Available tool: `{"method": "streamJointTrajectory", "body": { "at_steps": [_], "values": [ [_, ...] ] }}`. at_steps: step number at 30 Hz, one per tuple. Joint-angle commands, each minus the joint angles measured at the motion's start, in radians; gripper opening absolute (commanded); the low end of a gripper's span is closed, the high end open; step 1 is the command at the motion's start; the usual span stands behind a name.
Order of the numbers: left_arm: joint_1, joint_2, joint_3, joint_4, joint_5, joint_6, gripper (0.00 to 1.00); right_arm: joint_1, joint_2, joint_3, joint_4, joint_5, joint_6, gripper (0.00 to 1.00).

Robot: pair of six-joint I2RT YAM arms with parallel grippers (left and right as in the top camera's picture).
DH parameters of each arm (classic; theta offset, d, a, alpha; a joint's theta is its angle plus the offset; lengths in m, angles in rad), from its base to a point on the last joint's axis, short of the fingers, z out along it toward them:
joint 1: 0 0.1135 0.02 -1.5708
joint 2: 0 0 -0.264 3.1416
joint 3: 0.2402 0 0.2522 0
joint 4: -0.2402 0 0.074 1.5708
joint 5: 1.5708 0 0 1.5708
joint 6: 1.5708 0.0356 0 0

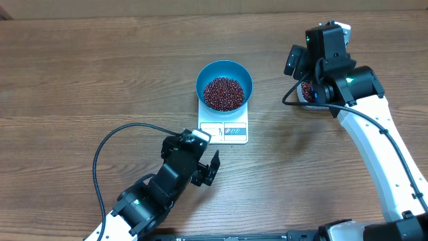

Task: Scoop item into bowl and weigh 150g on scale

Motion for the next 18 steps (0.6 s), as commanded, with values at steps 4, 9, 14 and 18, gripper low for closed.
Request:
{"method": "streamJointTrajectory", "body": {
  "at_steps": [4, 9, 14, 18],
  "values": [
    [-0.007, -0.002, 0.003, -0.008, 0.018, -0.024, 0.99, 0.001, -0.018, 0.026, 0.004, 0.003, 0.004, 1.00],
    [-0.007, -0.002, 0.003, -0.008, 0.022, -0.024, 1.00, 0.001, -0.018, 0.026, 0.004, 0.003, 0.004, 1.00],
    [-0.006, -0.002, 0.003, 0.012, 0.013, -0.023, 1.00, 0.001, -0.018, 0.026, 0.004, 0.003, 0.004, 1.00],
    [-0.006, -0.003, 0.003, 0.092, -0.062, 0.006, 1.00, 0.001, -0.018, 0.026, 0.004, 0.003, 0.004, 1.00]
  ]
}}
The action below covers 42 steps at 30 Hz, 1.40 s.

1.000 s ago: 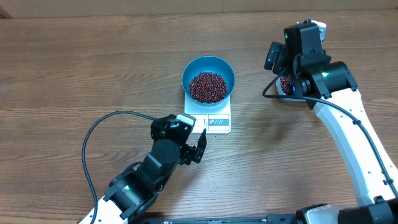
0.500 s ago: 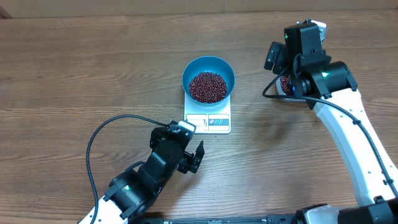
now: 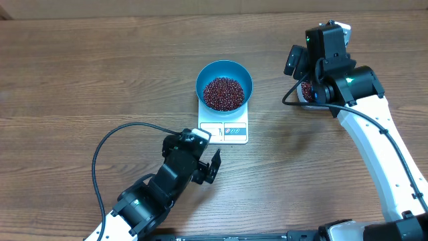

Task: Scoop item into bowl and weigh 150g on scale

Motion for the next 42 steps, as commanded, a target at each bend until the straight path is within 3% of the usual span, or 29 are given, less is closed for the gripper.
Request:
{"method": "streamJointTrajectory", "body": {
  "at_steps": [1, 7, 20, 24, 30, 34, 39, 42],
  "values": [
    [-0.006, -0.003, 0.003, 0.056, -0.067, 0.036, 0.99, 0.001, -0.018, 0.026, 0.005, 0.003, 0.004, 1.00],
    [-0.006, -0.003, 0.003, 0.184, -0.073, 0.187, 1.00, 0.001, -0.018, 0.026, 0.005, 0.003, 0.004, 1.00],
    [0.026, -0.024, 0.002, 0.174, -0.068, 0.188, 1.00, 0.001, -0.018, 0.026, 0.005, 0.003, 0.004, 1.00],
    [0.114, -0.083, 0.002, 0.156, -0.039, 0.189, 1.00, 0.001, -0.018, 0.026, 0.005, 0.003, 0.004, 1.00],
    [0.374, -0.224, 0.002, 0.158, 0.253, 0.217, 1.00, 0.001, -0.018, 0.026, 0.005, 0.003, 0.004, 1.00],
    [0.488, -0.302, -0.010, 0.203, 0.351, 0.238, 1.00, 0.001, -0.018, 0.026, 0.005, 0.003, 0.004, 1.00],
    [0.586, -0.456, -0.159, 0.447, 0.362, 0.237, 1.00, 0.001, -0.018, 0.026, 0.005, 0.003, 0.004, 1.00],
    [0.640, -0.558, -0.332, 0.726, 0.385, 0.235, 0.99, 0.001, -0.018, 0.026, 0.005, 0.003, 0.004, 1.00]
  ]
}}
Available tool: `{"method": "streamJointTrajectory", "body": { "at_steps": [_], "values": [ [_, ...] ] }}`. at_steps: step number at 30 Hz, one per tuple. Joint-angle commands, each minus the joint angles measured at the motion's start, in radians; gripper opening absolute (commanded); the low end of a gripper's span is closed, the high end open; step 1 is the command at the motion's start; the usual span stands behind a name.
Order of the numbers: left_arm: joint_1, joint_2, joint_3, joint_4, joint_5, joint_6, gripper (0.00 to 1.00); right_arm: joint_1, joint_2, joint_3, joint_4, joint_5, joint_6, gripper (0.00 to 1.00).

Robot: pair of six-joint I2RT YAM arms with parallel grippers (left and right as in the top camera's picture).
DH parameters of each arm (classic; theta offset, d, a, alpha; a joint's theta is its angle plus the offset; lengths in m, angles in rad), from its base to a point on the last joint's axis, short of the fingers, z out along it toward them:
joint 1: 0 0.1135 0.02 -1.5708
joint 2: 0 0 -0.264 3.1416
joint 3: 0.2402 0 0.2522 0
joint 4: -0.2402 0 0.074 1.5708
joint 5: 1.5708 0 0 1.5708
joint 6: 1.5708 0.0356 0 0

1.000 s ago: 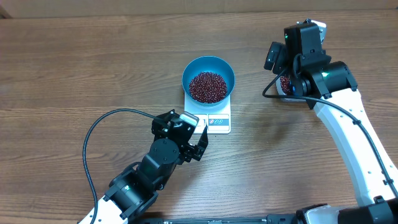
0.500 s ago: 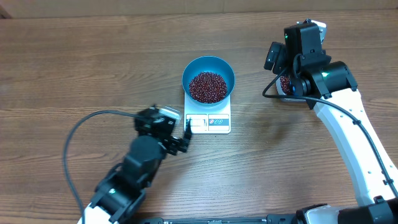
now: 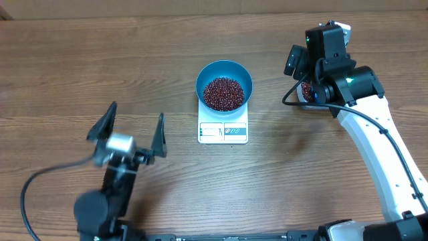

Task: Scoop item into bowl and weigh 150g on scale

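A blue bowl (image 3: 200,78) filled with dark red beans (image 3: 223,93) stands on the small white scale (image 3: 223,132) at the table's middle. My left gripper (image 3: 137,112) is raised to the left of the scale, wide open and empty, and is well apart from it. My right gripper (image 3: 299,72) hangs at the right over a white container of red beans (image 3: 306,91), which its wrist mostly covers. Its fingers are hidden from above. No scoop shows.
The wooden table (image 3: 100,60) runs to the far edge at the top. A black cable (image 3: 40,177) trails from my left arm near the front edge. The white right arm link (image 3: 374,144) slants across the right side.
My left arm has moved from just below the scale's front left corner to well left of it and stands higher, its fingers spread wide. Right arm, bowl and scale are unchanged.
At both earlier moments my left gripper lay low near the scale's front left corner, and the right arm stood over the bean container. The left gripper now stands raised and open farther left. The bowl of beans stayed on the scale throughout.
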Motion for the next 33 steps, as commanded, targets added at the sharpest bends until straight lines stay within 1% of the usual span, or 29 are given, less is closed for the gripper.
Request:
{"method": "streamJointTrajectory", "body": {
  "at_steps": [1, 3, 5, 8, 9, 13, 16, 18, 20, 23, 24, 28, 33],
  "values": [
    [0.069, -0.100, -0.183, 0.230, 0.058, 0.005, 1.00, 0.001, -0.018, 0.026, 0.004, 0.003, 0.004, 1.00],
    [0.126, -0.136, -0.259, 0.361, 0.084, -0.010, 0.99, 0.001, -0.018, 0.026, 0.004, 0.003, 0.004, 1.00],
    [0.178, -0.171, -0.293, 0.378, 0.092, -0.047, 1.00, 0.001, -0.018, 0.026, 0.004, 0.003, 0.004, 1.00],
    [0.237, -0.235, -0.315, 0.275, 0.093, -0.084, 1.00, 0.001, -0.018, 0.026, 0.004, 0.003, 0.004, 1.00],
    [0.257, -0.273, -0.320, 0.185, 0.094, -0.084, 0.99, 0.001, -0.018, 0.026, 0.004, 0.003, 0.004, 1.00],
    [0.272, -0.388, -0.327, -0.065, 0.093, -0.083, 1.00, 0.001, -0.018, 0.026, 0.004, 0.003, 0.004, 1.00],
    [0.282, -0.385, -0.327, -0.107, 0.093, -0.082, 0.99, 0.001, -0.018, 0.026, 0.004, 0.003, 0.004, 1.00],
    [0.290, -0.386, -0.327, -0.148, 0.093, -0.068, 1.00, 0.001, -0.018, 0.026, 0.004, 0.003, 0.004, 1.00],
    [0.296, -0.386, -0.327, -0.251, 0.093, -0.008, 0.99, 0.001, -0.018, 0.026, 0.004, 0.003, 0.004, 1.00],
    [0.296, -0.386, -0.327, -0.378, 0.094, 0.045, 0.99, 0.001, -0.018, 0.026, 0.004, 0.003, 0.004, 1.00],
    [0.296, -0.386, -0.327, -0.399, 0.093, 0.053, 0.99, 0.001, -0.018, 0.026, 0.004, 0.003, 0.004, 1.00],
    [0.296, -0.386, -0.327, -0.399, 0.093, 0.110, 0.99, 0.001, -0.018, 0.026, 0.004, 0.003, 0.004, 1.00],
    [0.296, -0.386, -0.327, -0.398, 0.092, 0.089, 1.00, 0.001, -0.018, 0.026, 0.004, 0.003, 0.004, 1.00]
  ]
}}
